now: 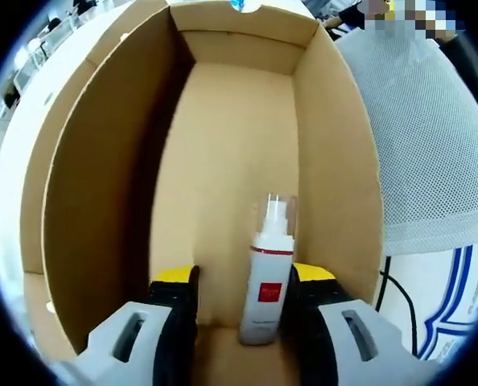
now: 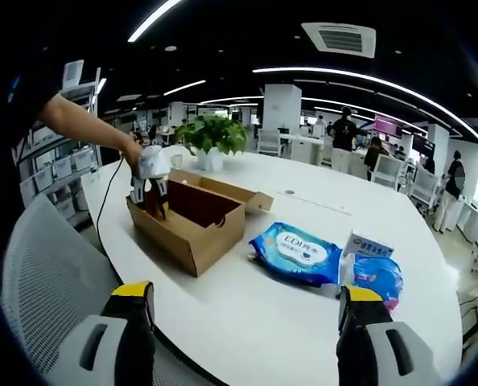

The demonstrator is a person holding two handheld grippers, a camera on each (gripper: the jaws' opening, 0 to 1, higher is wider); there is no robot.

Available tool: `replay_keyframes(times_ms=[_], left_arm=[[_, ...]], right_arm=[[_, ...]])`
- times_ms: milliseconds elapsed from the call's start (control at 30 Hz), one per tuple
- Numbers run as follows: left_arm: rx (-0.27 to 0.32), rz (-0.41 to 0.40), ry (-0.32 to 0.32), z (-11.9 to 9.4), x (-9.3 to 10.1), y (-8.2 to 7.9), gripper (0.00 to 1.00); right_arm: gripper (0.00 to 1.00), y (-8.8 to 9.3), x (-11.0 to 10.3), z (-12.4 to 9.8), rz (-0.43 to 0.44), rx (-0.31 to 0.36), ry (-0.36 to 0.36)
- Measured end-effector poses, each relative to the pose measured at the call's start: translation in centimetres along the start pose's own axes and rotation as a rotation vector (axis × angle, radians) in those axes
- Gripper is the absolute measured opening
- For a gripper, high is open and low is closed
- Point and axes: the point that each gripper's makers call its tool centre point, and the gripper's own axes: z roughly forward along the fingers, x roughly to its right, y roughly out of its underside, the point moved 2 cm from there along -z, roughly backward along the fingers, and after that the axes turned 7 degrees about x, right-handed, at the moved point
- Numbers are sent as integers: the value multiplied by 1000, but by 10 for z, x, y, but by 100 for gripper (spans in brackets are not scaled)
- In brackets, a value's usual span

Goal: Operate the shoe box by opening the lid, removing the specified soft item, and placing it in the target area until the item is outside and the box remains undamaged.

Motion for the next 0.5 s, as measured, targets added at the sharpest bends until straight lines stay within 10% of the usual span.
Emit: replay_keyframes(times_ms=[500], left_arm=[[-32, 82, -9, 1, 5, 8, 20]], right_arm=[[93, 0, 1, 0, -3, 1, 5]])
